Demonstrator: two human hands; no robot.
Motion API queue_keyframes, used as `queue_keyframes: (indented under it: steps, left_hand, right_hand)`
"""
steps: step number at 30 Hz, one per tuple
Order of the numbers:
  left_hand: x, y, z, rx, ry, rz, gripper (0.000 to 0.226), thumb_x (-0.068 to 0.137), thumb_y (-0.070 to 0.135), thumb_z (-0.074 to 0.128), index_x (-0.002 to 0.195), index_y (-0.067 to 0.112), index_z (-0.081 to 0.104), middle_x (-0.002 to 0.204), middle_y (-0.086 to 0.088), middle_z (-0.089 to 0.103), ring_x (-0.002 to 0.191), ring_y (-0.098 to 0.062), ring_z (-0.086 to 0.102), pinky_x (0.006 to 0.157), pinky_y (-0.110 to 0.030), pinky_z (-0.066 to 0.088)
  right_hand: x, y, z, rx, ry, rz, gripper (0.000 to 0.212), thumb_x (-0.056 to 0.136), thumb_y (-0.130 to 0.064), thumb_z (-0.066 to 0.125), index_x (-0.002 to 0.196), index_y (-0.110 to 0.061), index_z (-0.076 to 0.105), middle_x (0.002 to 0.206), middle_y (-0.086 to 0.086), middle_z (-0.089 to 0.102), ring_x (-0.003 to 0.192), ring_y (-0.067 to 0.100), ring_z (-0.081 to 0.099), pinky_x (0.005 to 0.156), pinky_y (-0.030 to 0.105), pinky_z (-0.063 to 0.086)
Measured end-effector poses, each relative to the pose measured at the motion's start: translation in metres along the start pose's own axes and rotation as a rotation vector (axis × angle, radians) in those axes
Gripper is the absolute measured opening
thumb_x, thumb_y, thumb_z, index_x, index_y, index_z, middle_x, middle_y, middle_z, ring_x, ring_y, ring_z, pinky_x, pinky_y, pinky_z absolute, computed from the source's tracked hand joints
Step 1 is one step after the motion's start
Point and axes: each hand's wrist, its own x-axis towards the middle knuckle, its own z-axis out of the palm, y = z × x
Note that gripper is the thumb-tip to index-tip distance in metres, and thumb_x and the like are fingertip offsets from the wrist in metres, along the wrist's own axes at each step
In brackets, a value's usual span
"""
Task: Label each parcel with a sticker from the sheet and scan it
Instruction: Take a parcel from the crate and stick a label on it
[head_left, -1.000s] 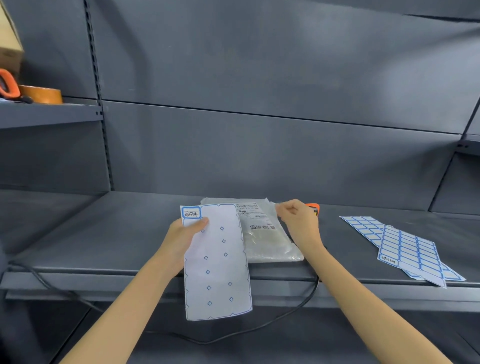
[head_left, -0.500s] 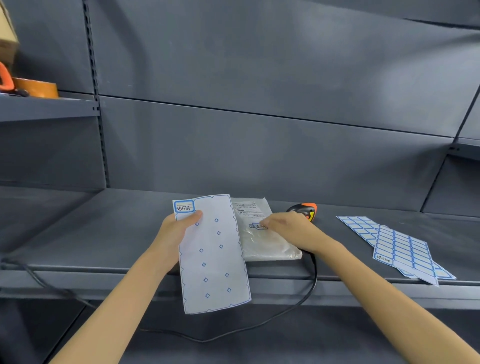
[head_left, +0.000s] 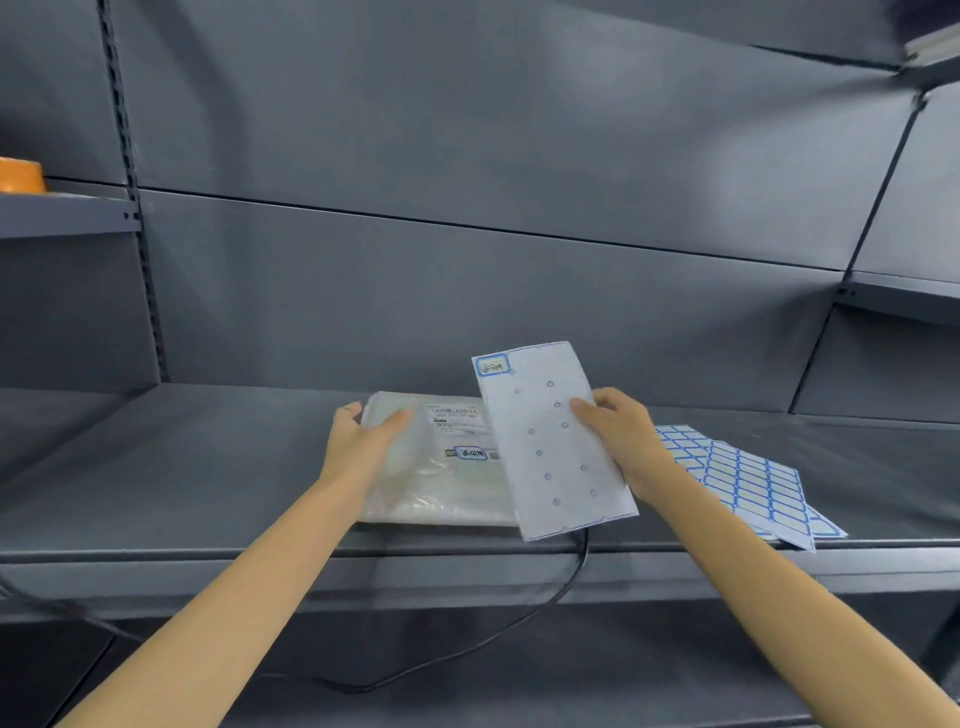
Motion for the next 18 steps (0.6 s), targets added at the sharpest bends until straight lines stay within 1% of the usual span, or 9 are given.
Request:
queue_keyframes:
  steps: [2,5,7,9,11,13,14,16,18]
  left_hand:
    - [0.004,-0.008,0.002,0.162,0.03,-0.052,0.085,0.082,0.036,0.072,0.147,0.013,0.023,0.149,-0.008,0.032,0.135,-0.029,0.034,0.104,-0.038,0.035]
    - [0.002,-0.015,0.01,0.367,0.056,-0.109,0.089,0.078,0.038,0.074,0.144,0.006,0.023,0.145,-0.015,0.033,0.134,-0.033,0.027,0.092,-0.037,0.034]
    - [0.003,-0.019,0.015,0.431,0.081,-0.113,0.089,0.077,0.038,0.074,0.143,0.006,0.023,0.142,-0.017,0.035,0.133,-0.034,0.025,0.094,-0.041,0.035]
    - [0.005,-0.023,0.016,0.409,0.081,-0.108,0.085,0.078,0.037,0.075,0.141,0.007,0.027,0.138,-0.017,0.039,0.133,-0.032,0.024,0.091,-0.04,0.035]
    - [0.007,-0.028,0.014,0.373,0.073,-0.094,0.077,0.078,0.035,0.076,0.135,0.006,0.034,0.132,-0.014,0.045,0.131,-0.031,0.028,0.086,-0.036,0.034]
    - [0.01,-0.032,0.011,0.319,0.074,-0.07,0.071,0.074,0.033,0.08,0.127,0.005,0.041,0.128,-0.012,0.051,0.122,-0.031,0.042,0.087,-0.036,0.039]
    - [0.009,-0.032,0.009,0.294,0.09,-0.051,0.074,0.071,0.031,0.082,0.127,0.004,0.042,0.128,-0.011,0.052,0.118,-0.031,0.047,0.085,-0.035,0.04]
    - [0.009,-0.031,0.005,0.28,0.14,-0.014,0.087,0.067,0.029,0.086,0.136,0.005,0.04,0.131,-0.008,0.052,0.118,-0.03,0.051,0.084,-0.031,0.038]
    - [0.008,-0.03,0.0,0.274,0.168,0.029,0.086,0.064,0.028,0.087,0.136,0.006,0.045,0.128,-0.005,0.056,0.114,-0.027,0.054,0.086,-0.031,0.04]
  right_hand:
    - [0.019,0.019,-0.043,-0.077,0.175,0.035,0.014,0.091,-0.025,0.06,0.088,-0.011,0.062,0.089,0.007,0.064,0.075,0.023,0.058,0.072,0.038,0.051]
    - [0.037,0.052,-0.101,-0.206,0.356,0.092,0.024,0.092,-0.023,0.062,0.092,0.001,0.066,0.082,0.011,0.06,0.071,0.023,0.052,0.067,0.033,0.044]
    - [0.045,0.07,-0.129,-0.346,0.386,0.131,0.029,0.09,-0.023,0.065,0.08,0.004,0.063,0.071,0.012,0.054,0.063,0.024,0.046,0.06,0.03,0.036]
    - [0.052,0.085,-0.147,-0.47,0.393,0.172,0.035,0.087,-0.021,0.068,0.074,0.01,0.058,0.065,0.012,0.049,0.062,0.025,0.042,0.056,0.03,0.03]
    - [0.058,0.096,-0.158,-0.558,0.398,0.183,0.031,0.085,-0.018,0.071,0.072,0.004,0.052,0.064,0.01,0.048,0.066,0.027,0.043,0.053,0.032,0.029]
    - [0.058,0.102,-0.16,-0.635,0.388,0.205,0.028,0.085,-0.019,0.07,0.09,-0.005,0.047,0.082,0.012,0.051,0.079,0.03,0.047,0.055,0.032,0.032]
    - [0.058,0.106,-0.161,-0.742,0.369,0.222,0.034,0.086,-0.023,0.069,0.102,-0.004,0.046,0.094,0.015,0.054,0.089,0.033,0.048,0.061,0.033,0.037]
    - [0.058,0.113,-0.161,-1.011,0.353,0.259,0.048,0.087,-0.033,0.067,0.116,-0.001,0.045,0.115,0.02,0.055,0.111,0.037,0.044,0.082,0.038,0.041]
    - [0.059,0.115,-0.16,-1.111,0.37,0.284,0.053,0.087,-0.038,0.065,0.117,0.0,0.045,0.124,0.022,0.052,0.118,0.038,0.041,0.095,0.041,0.037]
